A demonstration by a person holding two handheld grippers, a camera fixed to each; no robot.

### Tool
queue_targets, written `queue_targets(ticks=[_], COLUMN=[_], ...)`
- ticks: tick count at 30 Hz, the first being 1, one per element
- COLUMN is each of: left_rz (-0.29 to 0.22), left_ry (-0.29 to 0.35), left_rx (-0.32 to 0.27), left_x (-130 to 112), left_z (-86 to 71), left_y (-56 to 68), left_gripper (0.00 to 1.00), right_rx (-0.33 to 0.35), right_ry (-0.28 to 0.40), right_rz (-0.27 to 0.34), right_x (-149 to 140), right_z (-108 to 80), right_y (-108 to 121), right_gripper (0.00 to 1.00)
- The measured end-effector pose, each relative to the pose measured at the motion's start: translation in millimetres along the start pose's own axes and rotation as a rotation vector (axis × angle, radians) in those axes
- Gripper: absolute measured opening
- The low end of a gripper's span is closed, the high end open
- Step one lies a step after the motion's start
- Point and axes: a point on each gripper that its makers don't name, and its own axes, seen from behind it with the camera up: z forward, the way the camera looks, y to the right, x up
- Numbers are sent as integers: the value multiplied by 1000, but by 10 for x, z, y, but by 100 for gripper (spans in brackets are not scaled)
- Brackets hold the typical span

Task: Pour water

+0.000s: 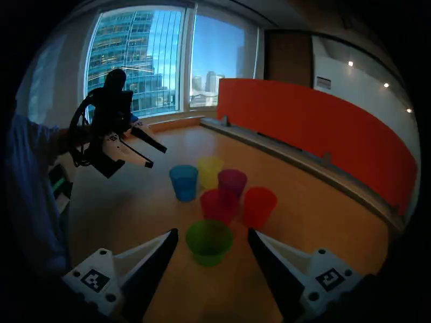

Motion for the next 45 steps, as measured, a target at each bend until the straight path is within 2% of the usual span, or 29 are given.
queue_targets(ticks=[6,18,30,45], left_rz=[8,-2,7,20], left_ry=[-53,-140,-162,-159], left_rx=[-14,-9,-37,-49], left_x=[-175,-417,-409,-303], left_z=[101,381,644,890], left_y=[10,-123,-112,-107], left_gripper=[97,97,97,97], right_rx=[5,16,31,51], right_ry=[-38,-101,-134,-130], right_rz=[-8,3,3,9], right_x=[-180,-472,-621,-627], right_z=[96,286,495,658], right_y=[-5,13,-3,-29], right_gripper=[100,100,100,100])
